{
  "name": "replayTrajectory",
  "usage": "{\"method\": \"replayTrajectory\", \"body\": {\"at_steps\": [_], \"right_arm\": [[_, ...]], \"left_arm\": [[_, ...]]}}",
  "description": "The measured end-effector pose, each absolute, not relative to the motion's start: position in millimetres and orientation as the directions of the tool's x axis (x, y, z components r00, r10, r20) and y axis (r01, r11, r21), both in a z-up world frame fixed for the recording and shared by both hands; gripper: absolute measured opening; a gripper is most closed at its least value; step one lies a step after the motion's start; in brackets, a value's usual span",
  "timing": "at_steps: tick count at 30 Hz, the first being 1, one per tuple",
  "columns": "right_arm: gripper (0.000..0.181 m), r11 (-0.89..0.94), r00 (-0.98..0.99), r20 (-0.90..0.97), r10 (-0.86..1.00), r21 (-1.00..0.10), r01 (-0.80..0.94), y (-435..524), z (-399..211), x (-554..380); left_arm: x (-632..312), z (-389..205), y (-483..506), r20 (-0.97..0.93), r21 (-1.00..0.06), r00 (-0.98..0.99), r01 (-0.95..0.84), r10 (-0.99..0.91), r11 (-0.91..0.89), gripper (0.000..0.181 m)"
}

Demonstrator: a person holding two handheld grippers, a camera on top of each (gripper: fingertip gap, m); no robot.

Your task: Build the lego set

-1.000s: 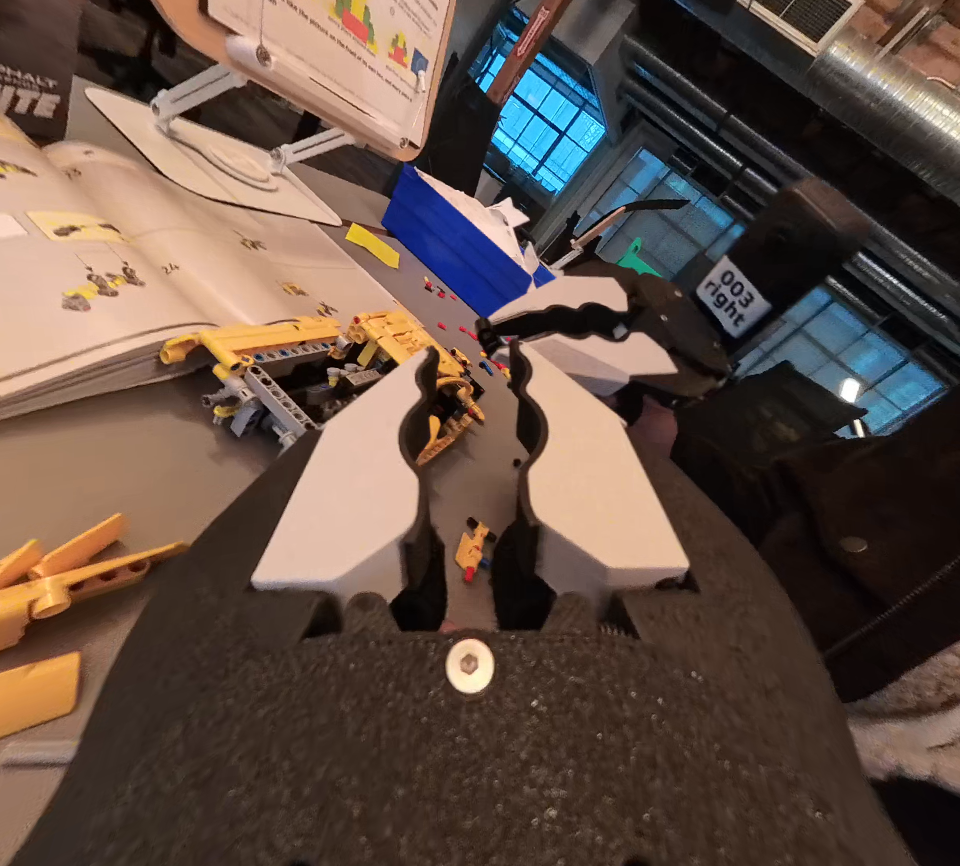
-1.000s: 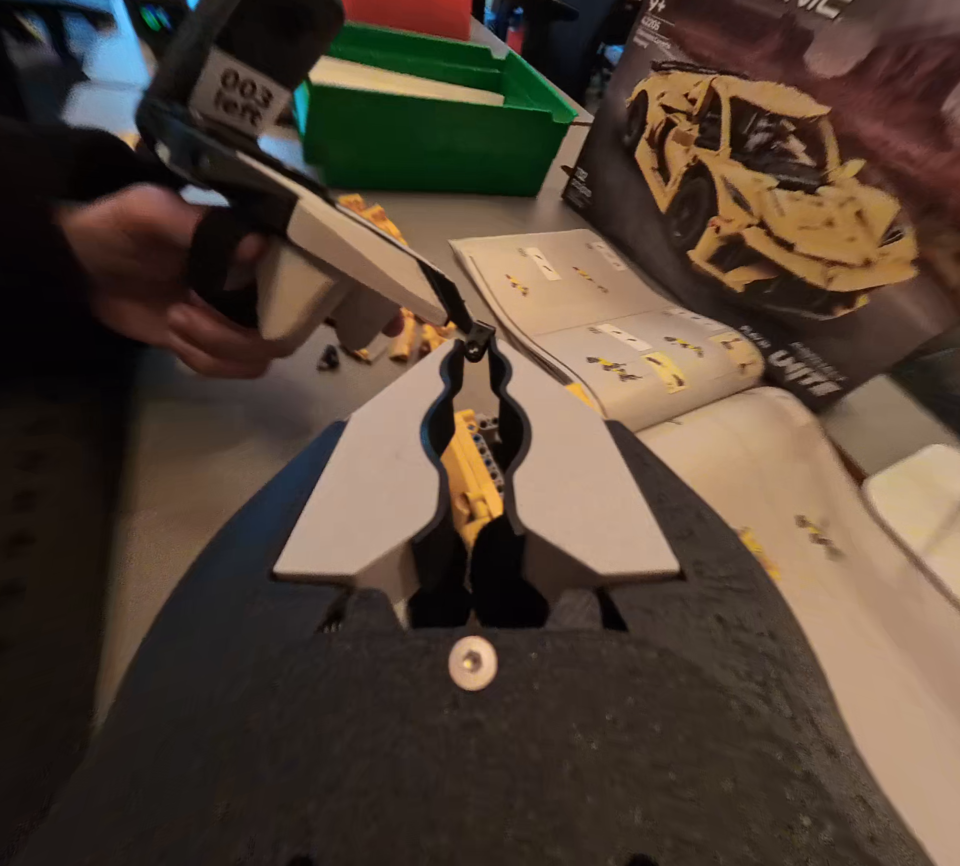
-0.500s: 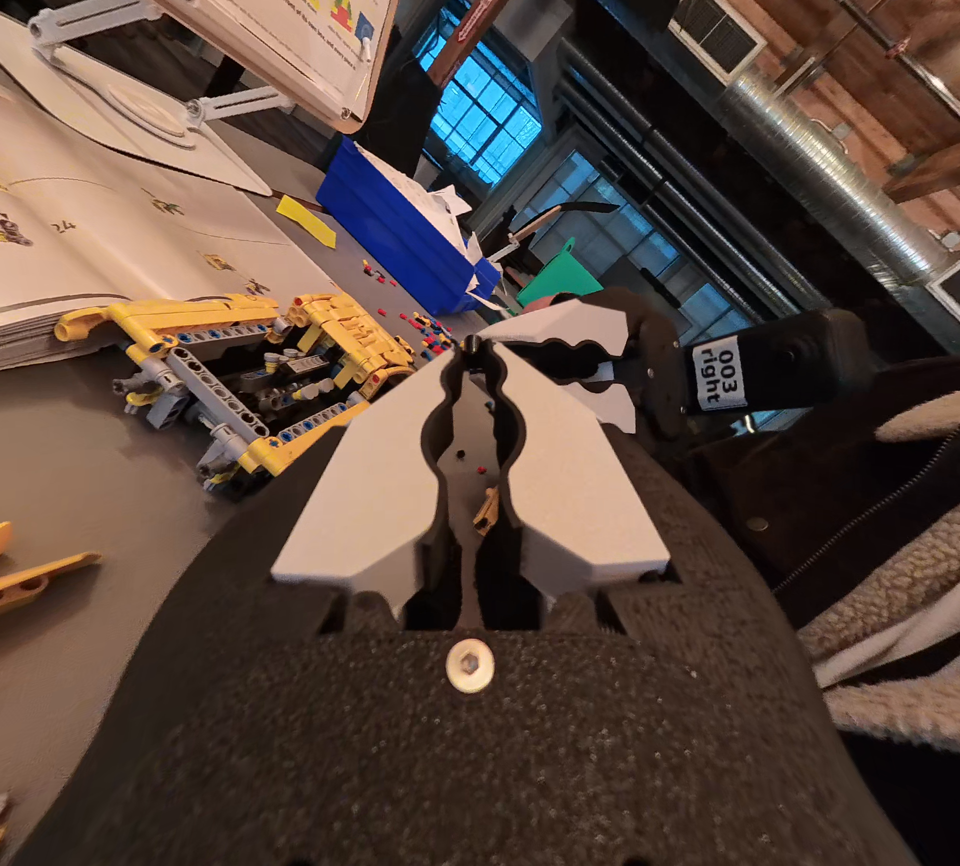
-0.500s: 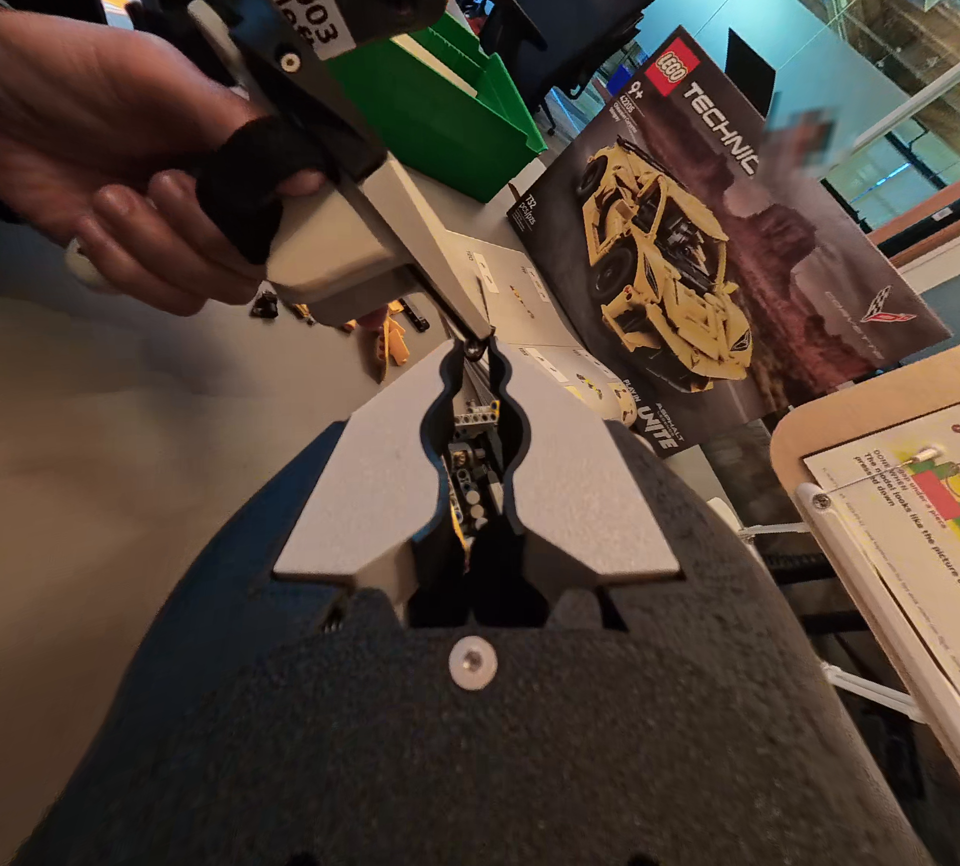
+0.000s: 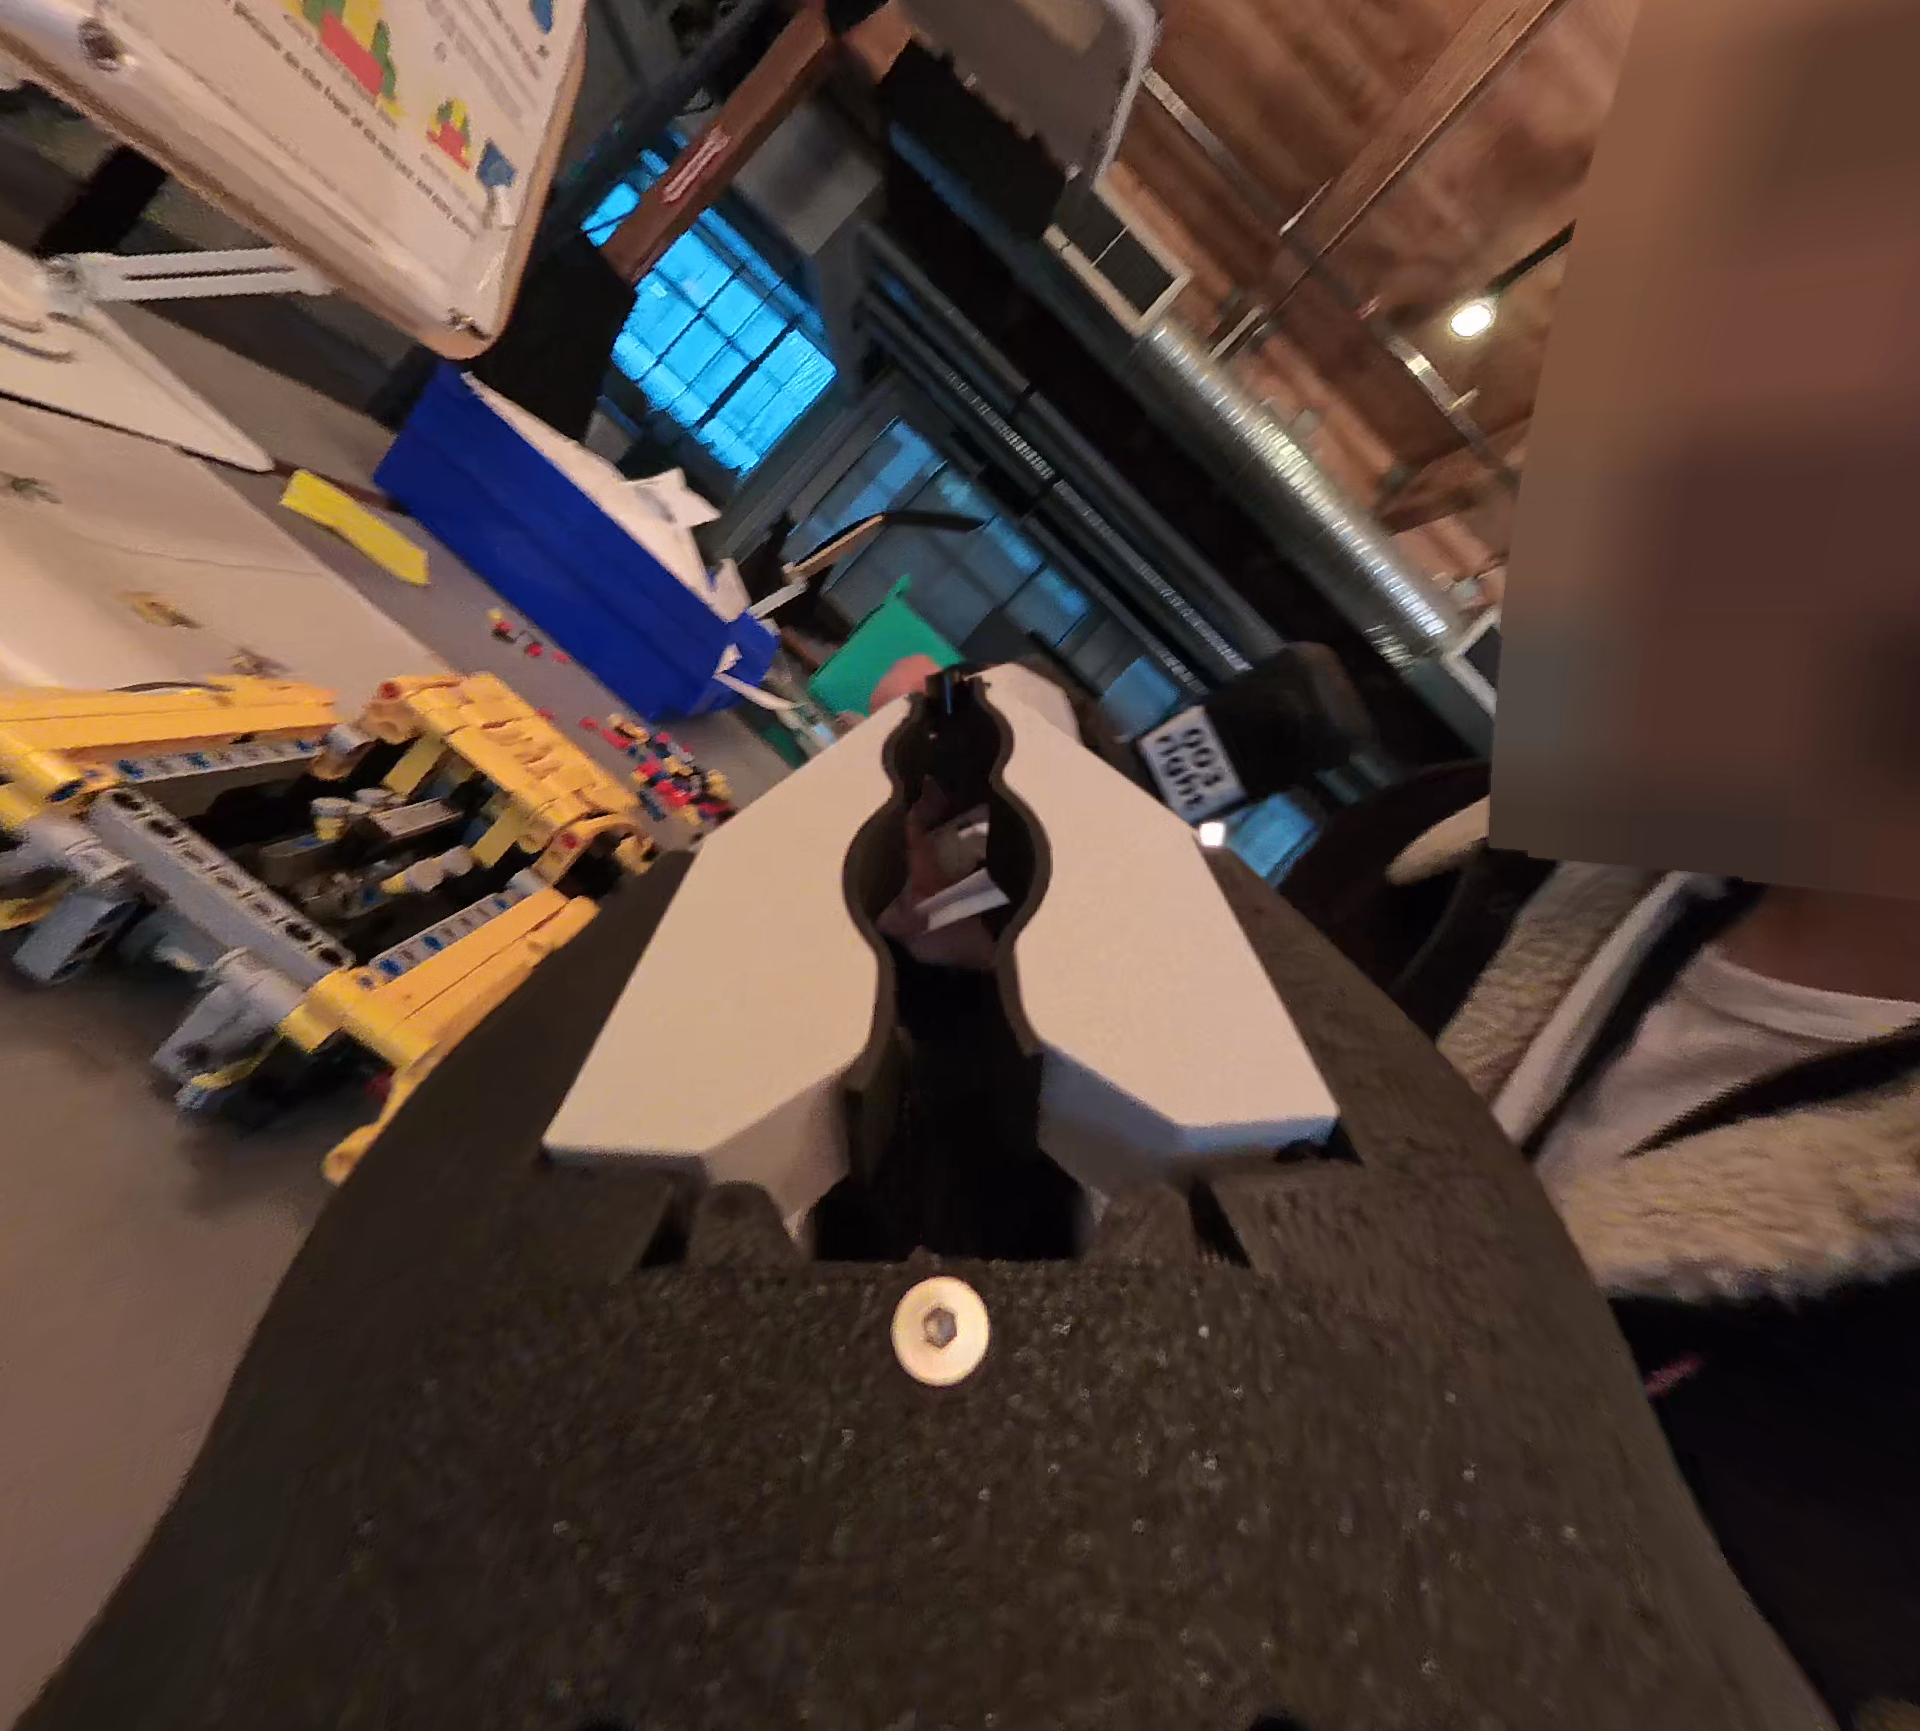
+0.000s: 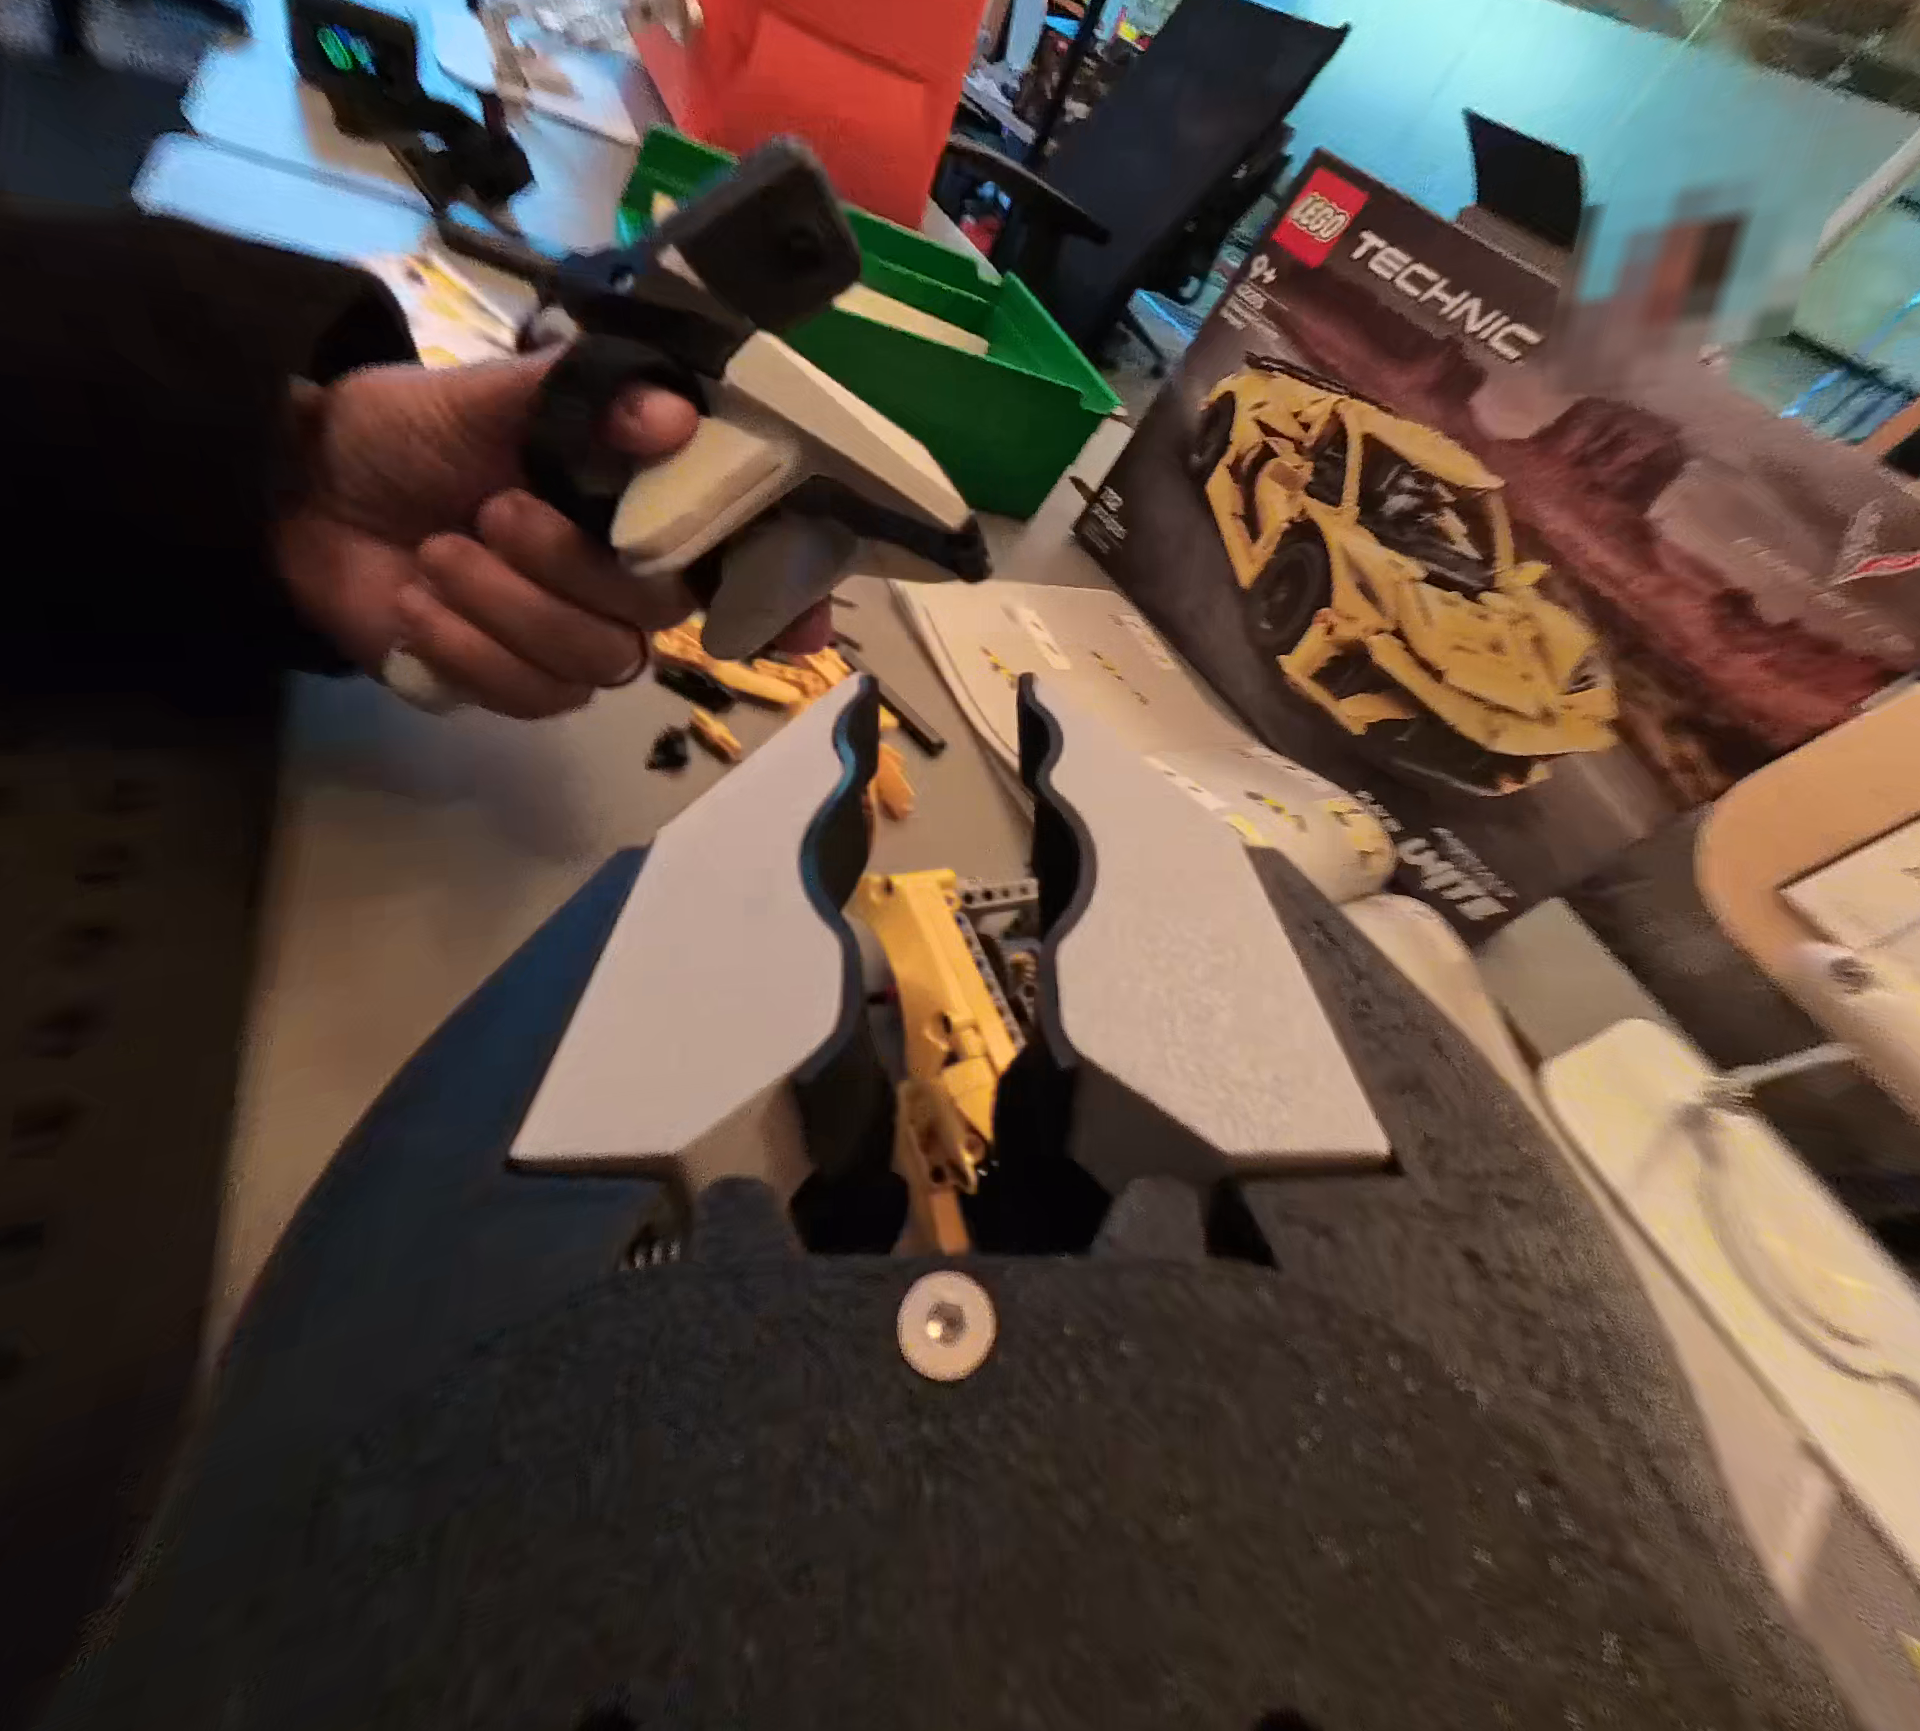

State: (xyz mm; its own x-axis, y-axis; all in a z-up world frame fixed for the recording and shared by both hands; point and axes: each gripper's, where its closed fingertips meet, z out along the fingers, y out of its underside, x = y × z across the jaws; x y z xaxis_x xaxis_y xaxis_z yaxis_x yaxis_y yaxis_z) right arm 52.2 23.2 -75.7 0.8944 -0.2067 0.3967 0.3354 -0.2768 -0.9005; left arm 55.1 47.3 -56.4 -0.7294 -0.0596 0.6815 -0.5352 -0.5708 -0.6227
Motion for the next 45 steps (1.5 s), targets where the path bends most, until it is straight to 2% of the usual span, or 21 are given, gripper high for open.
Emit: {"method": "replayTrajectory", "body": {"at_steps": [5, 9, 14, 16, 19, 22, 24, 27, 31, 35, 45], "right_arm": [[0.023, -0.092, 0.978, 0.168, -0.120, -0.983, 0.157, 18.3, -60.2, 47.0], [0.024, 0.046, 1.000, -0.022, 0.005, -0.999, -0.022, 11.7, -45.6, 40.4], [0.028, -0.015, 0.987, -0.138, 0.079, -0.990, -0.137, 4.4, -53.0, 45.7], [0.027, -0.147, 0.987, -0.156, 0.032, -0.978, -0.150, -11.9, -66.1, 62.1], [0.024, -0.208, 0.968, -0.250, -0.023, -0.946, -0.249, -59.6, -69.0, 82.7], [0.020, -0.313, 0.961, -0.212, -0.178, -0.914, -0.260, -120.2, -94.4, 101.0], [0.015, -0.452, 0.958, -0.174, -0.227, -0.852, -0.262, -160.6, -129.5, 98.6], [0.015, -0.633, 0.970, -0.167, -0.177, -0.736, -0.242, -204.1, -181.3, 73.0], [0.017, -0.633, 0.971, -0.199, -0.132, -0.737, -0.238, -212.2, -200.8, 56.1], [0.017, -0.671, 0.989, -0.084, -0.124, -0.727, -0.146, -187.1, -214.5, 48.6], [0.012, -0.805, 0.993, -0.018, -0.118, -0.583, -0.106, -175.2, -231.0, 45.7]], "left_arm": [[29.3, -28.7, 51.4, 0.601, -0.557, -0.776, -0.577, 0.190, -0.597, 0.007], [14.6, -19.1, 52.2, 0.537, -0.585, -0.811, -0.557, 0.232, -0.590, 0.007], [19.2, -24.6, 51.3, 0.548, -0.612, -0.818, -0.535, 0.176, -0.582, 0.007], [21.7, -28.8, 50.5, 0.552, -0.633, -0.823, -0.518, 0.134, -0.575, 0.007], [23.4, -34.8, 45.6, 0.554, -0.666, -0.828, -0.503, 0.087, -0.550, 0.007], [24.1, -46.3, 32.2, 0.557, -0.722, -0.830, -0.496, 0.020, -0.483, 0.007], [24.1, -52.6, 25.1, 0.562, -0.741, -0.827, -0.501, -0.005, -0.448, 0.007], [24.6, -55.1, 22.3, 0.566, -0.745, -0.824, -0.507, -0.010, -0.433, 0.007], [26.8, -56.6, 22.8, 0.568, -0.747, -0.823, -0.507, -0.016, -0.429, 0.007], [30.7, -60.2, 24.6, 0.575, -0.749, -0.817, -0.505, -0.042, -0.430, 0.007], [28.2, -60.9, 21.6, 0.568, -0.762, -0.821, -0.500, -0.053, -0.412, 0.007]]}}
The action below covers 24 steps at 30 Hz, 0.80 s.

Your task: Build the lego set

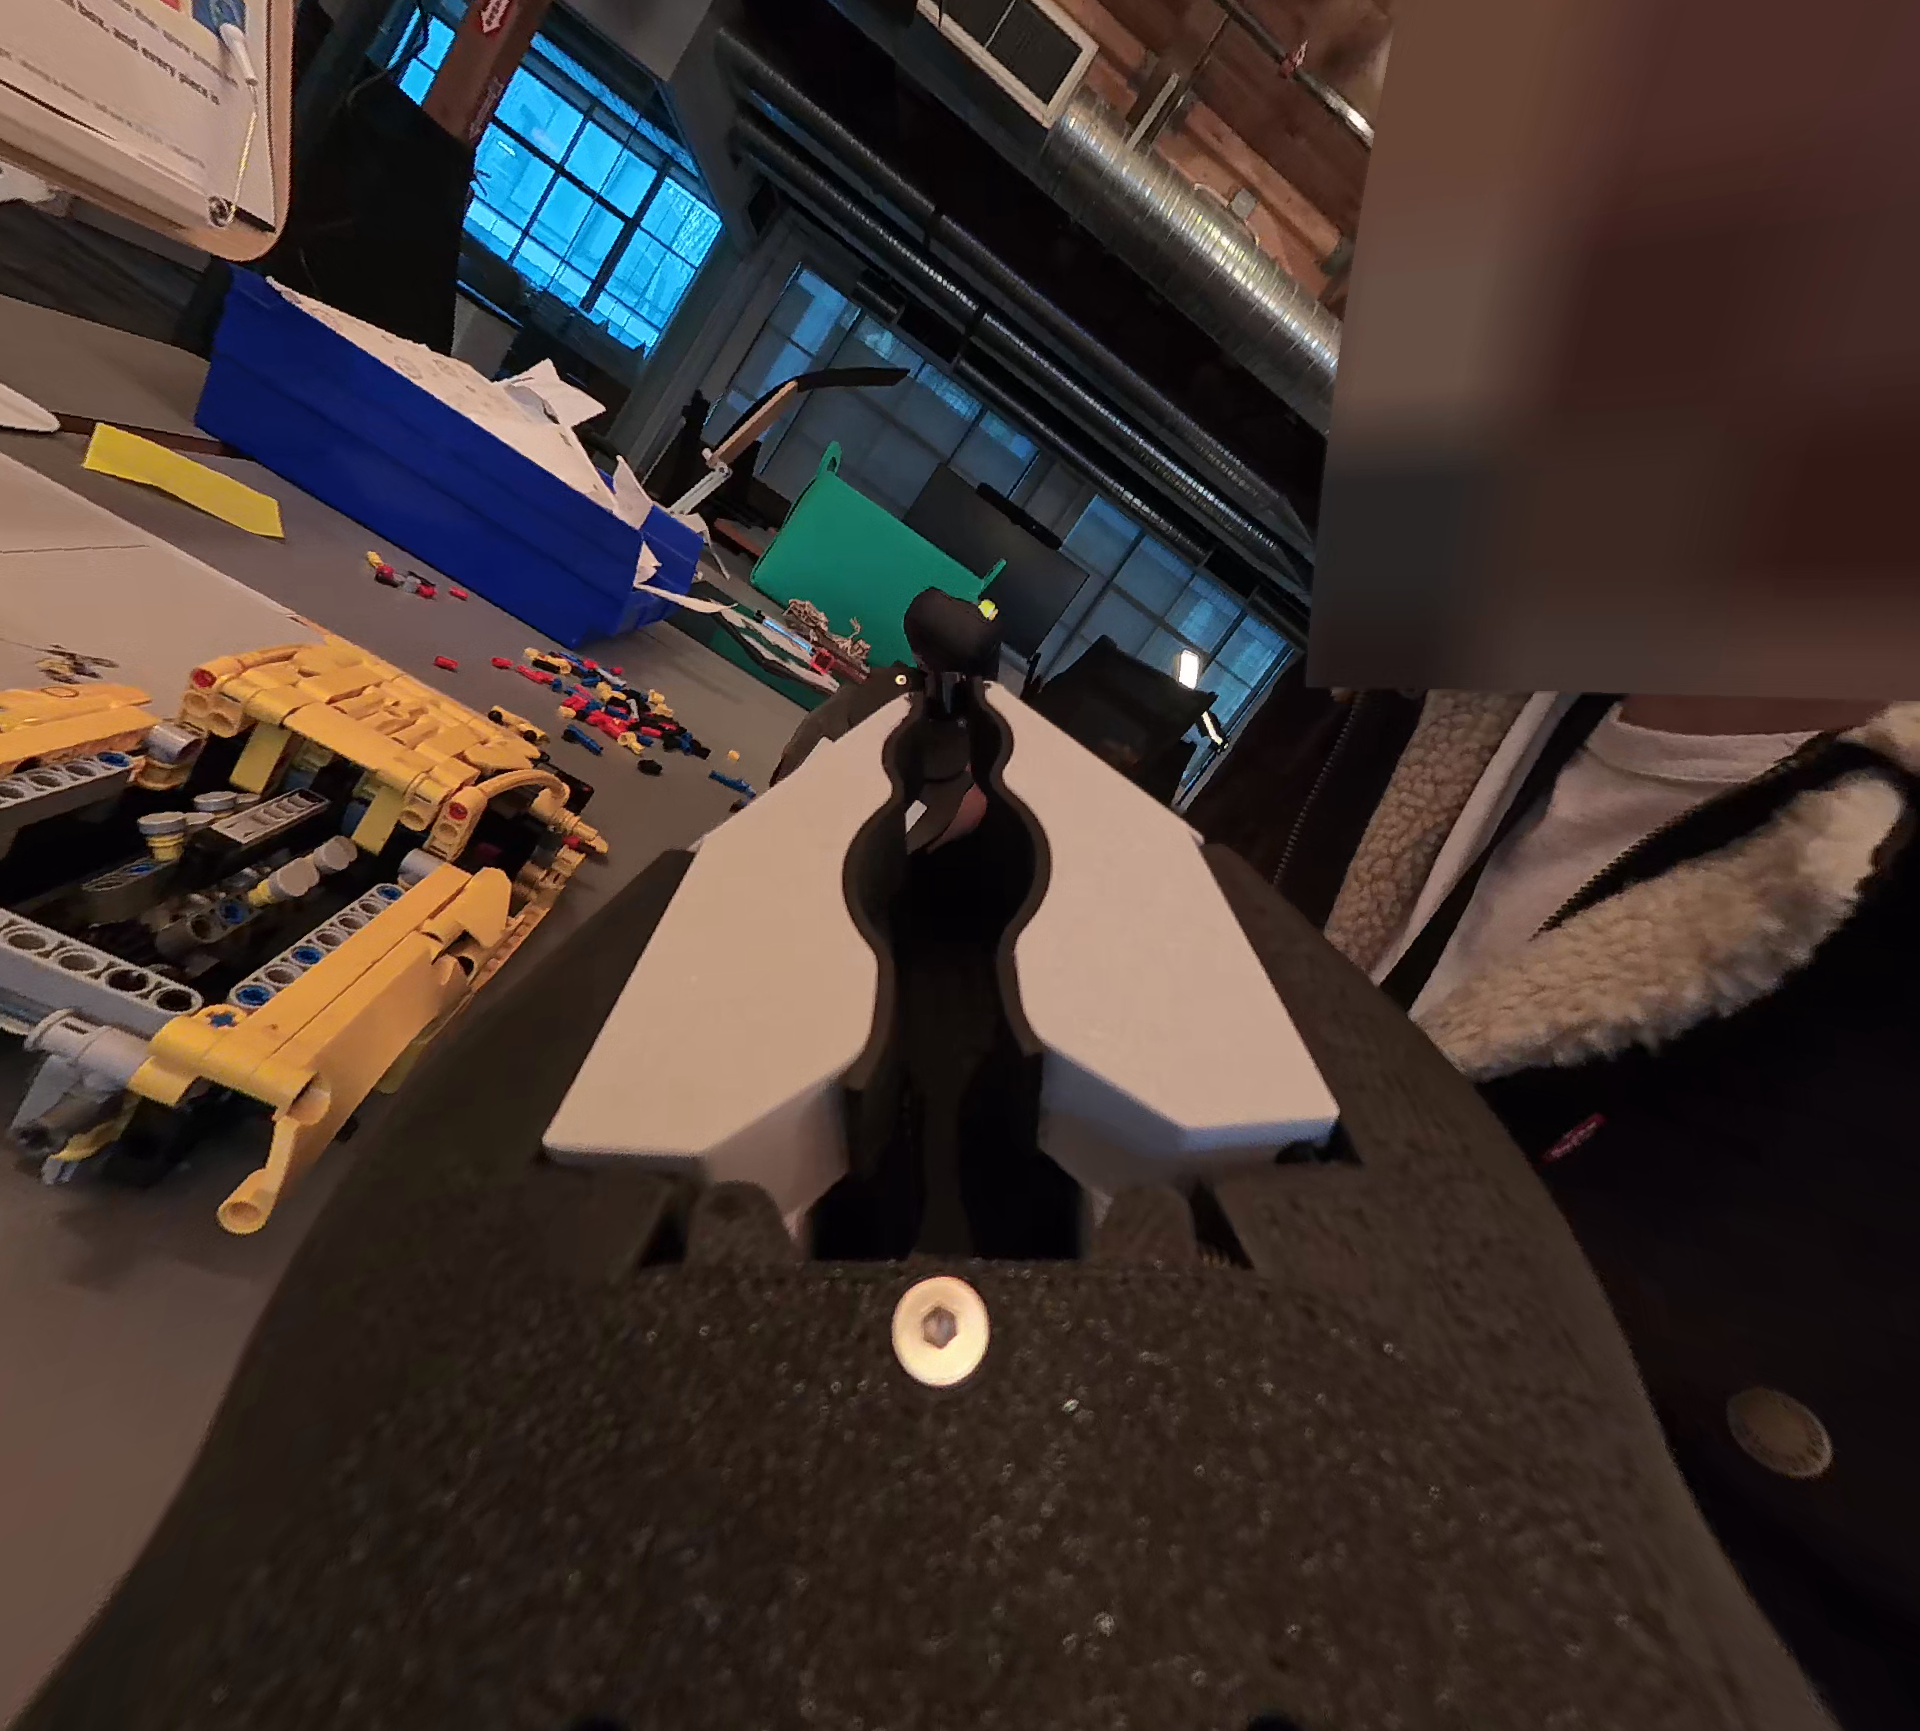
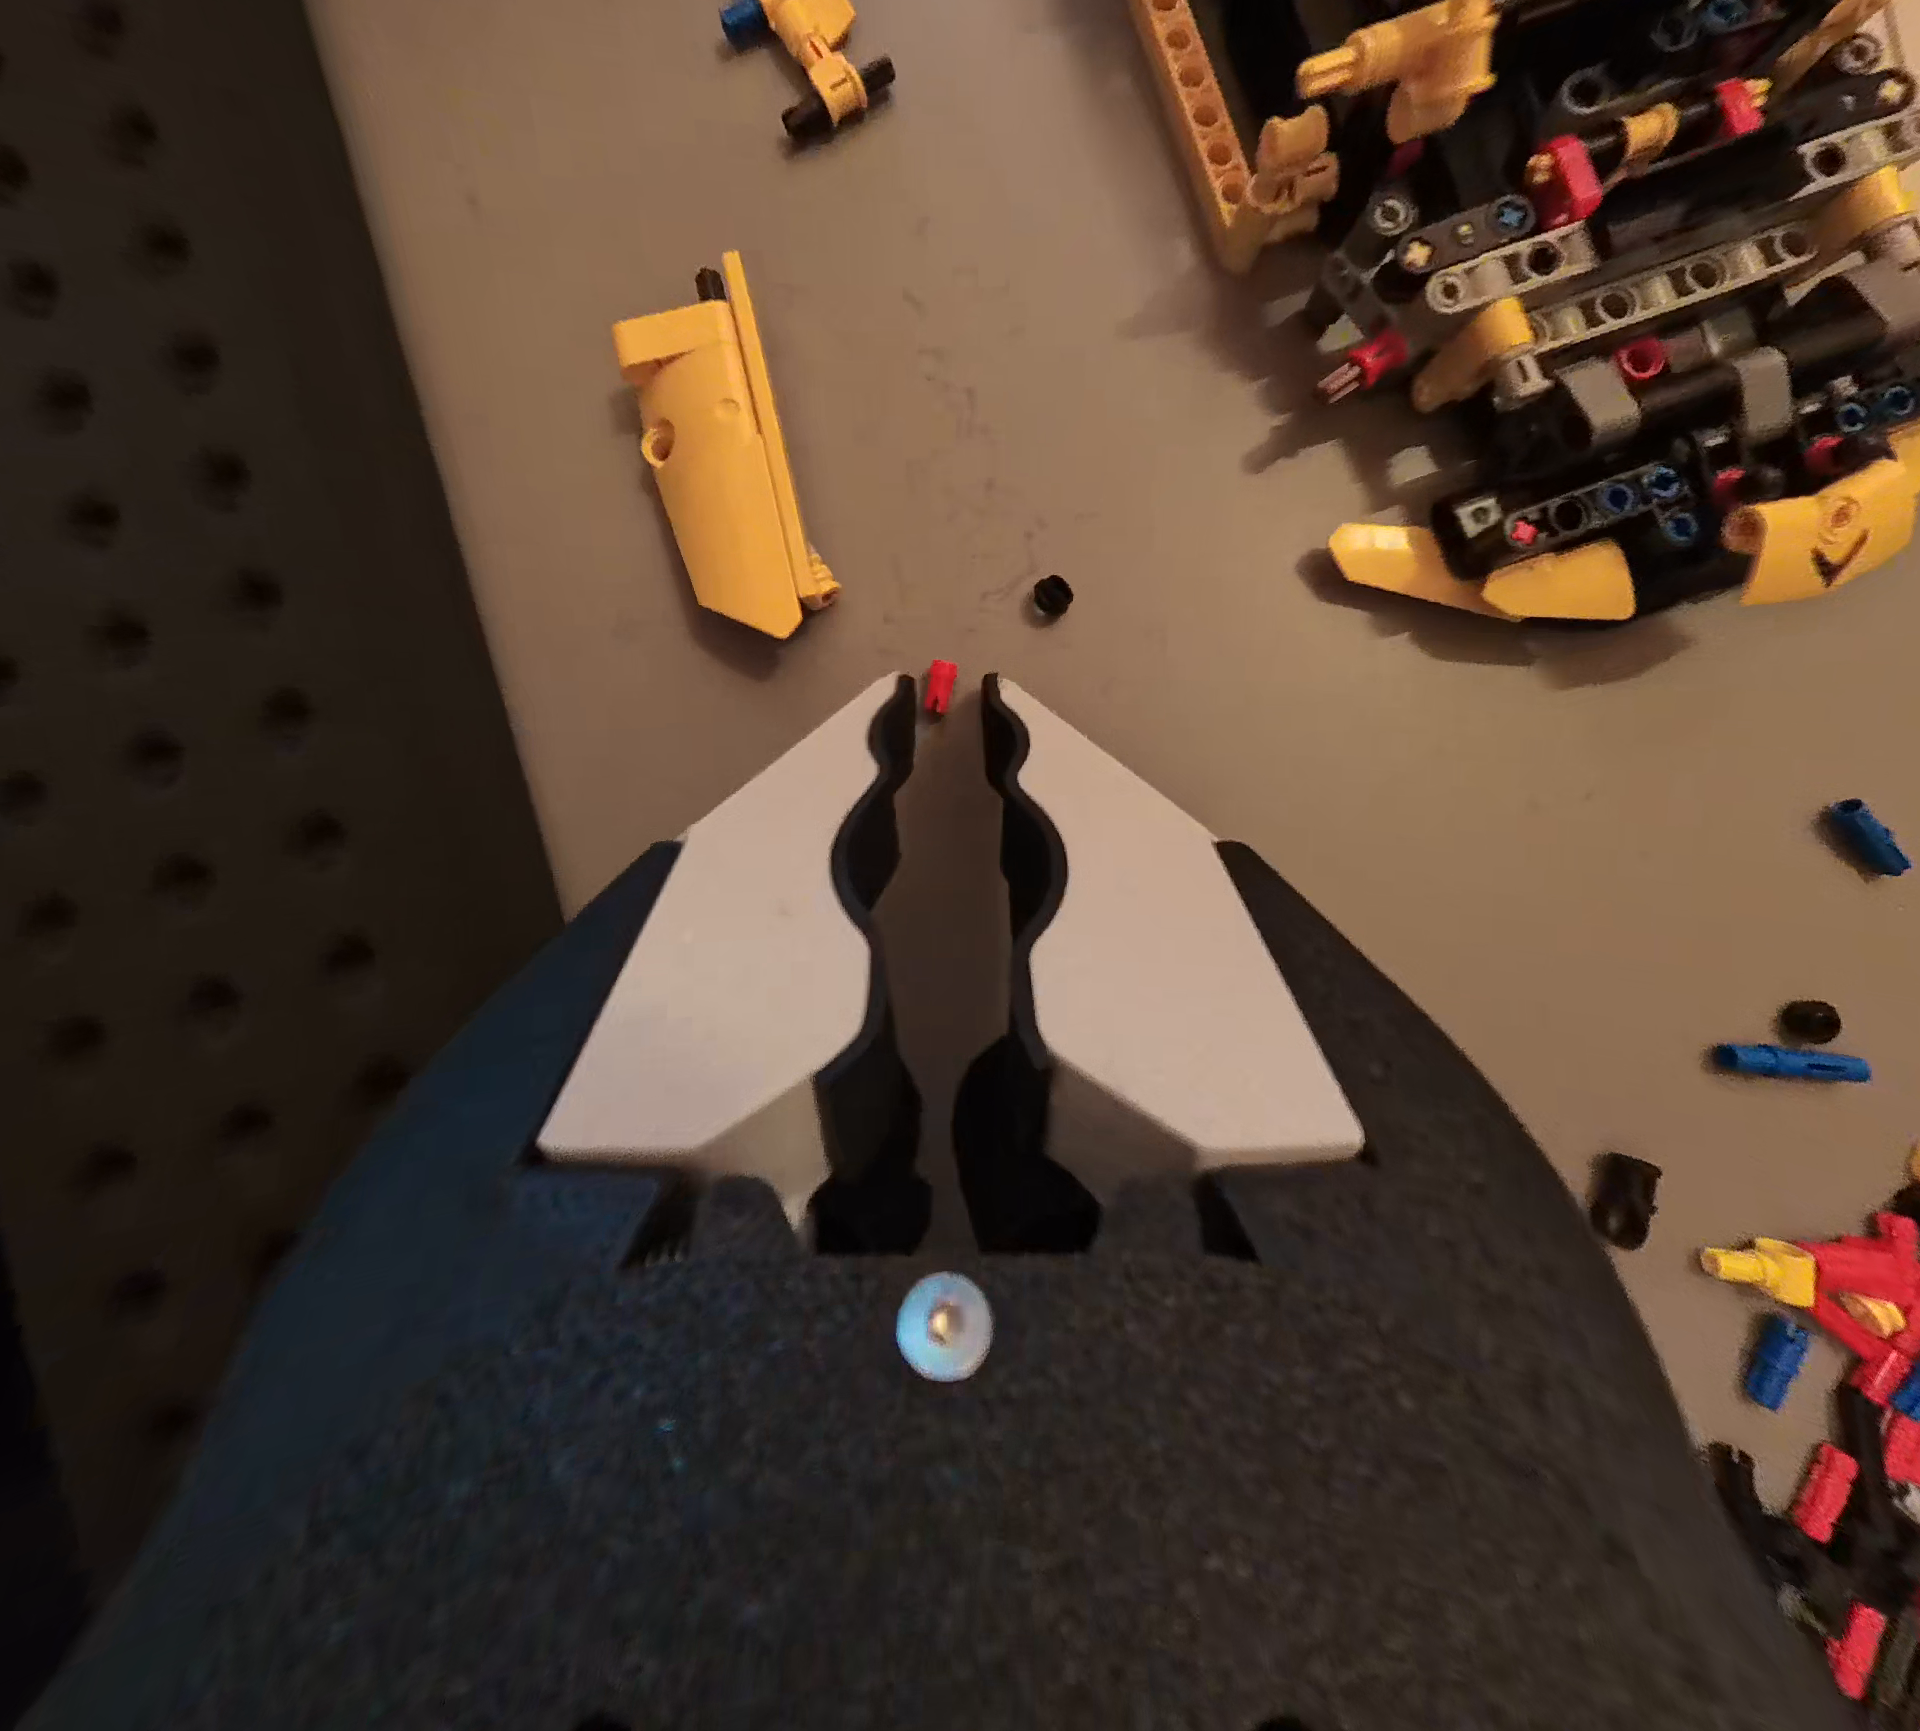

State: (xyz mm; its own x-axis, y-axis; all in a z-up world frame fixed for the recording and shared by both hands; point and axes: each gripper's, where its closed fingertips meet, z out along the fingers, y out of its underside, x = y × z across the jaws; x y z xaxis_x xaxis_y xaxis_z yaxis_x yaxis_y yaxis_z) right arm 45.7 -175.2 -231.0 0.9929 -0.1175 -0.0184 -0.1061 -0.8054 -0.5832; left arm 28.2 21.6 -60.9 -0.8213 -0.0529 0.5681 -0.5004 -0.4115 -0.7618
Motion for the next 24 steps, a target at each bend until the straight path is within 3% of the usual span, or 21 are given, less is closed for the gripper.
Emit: {"method": "replayTrajectory", "body": {"at_steps": [5, 7, 10, 12, 14, 17, 24], "right_arm": [[0.004, -0.806, 0.993, 0.005, -0.120, -0.585, -0.095, -168.3, -231.8, 47.4], [0.004, -0.747, 0.990, -0.038, -0.134, -0.653, -0.126, -151.7, -215.7, 47.7], [0.004, -0.469, 0.981, -0.124, -0.147, -0.865, -0.179, -97.2, -150.5, 48.4], [0.004, -0.223, 0.972, -0.189, -0.140, -0.950, -0.217, -63.1, -105.3, 49.8], [0.004, -0.071, 0.954, -0.291, -0.079, -0.952, -0.296, -35.9, -81.1, 46.3], [0.003, -0.029, 0.901, -0.432, 0.052, -0.902, -0.431, -6.4, -76.1, 31.5], [0.003, -0.027, 0.938, -0.346, -0.014, -0.938, -0.346, 3.7, -83.2, 27.8]], "left_arm": [[31.6, -82.6, 6.9, 0.538, -0.828, -0.822, -0.474, -0.186, -0.299, 0.007], [31.8, -91.3, -2.1, 0.456, -0.887, -0.846, -0.405, -0.275, -0.222, 0.007], [30.0, -91.9, -12.5, 0.331, -0.943, -0.877, -0.293, -0.349, -0.158, 0.007], [26.6, -90.4, -18.0, 0.292, -0.956, -0.889, -0.257, -0.352, -0.143, 0.007], [24.4, -93.0, -22.9, 0.262, -0.965, -0.894, -0.236, -0.363, -0.113, 0.007], [21.5, -93.4, -28.3, 0.260, -0.966, -0.896, -0.237, -0.359, -0.107, 0.007], [20.3, -92.0, -24.9, 0.319, -0.948, -0.891, -0.290, -0.324, -0.135, 0.007]]}}
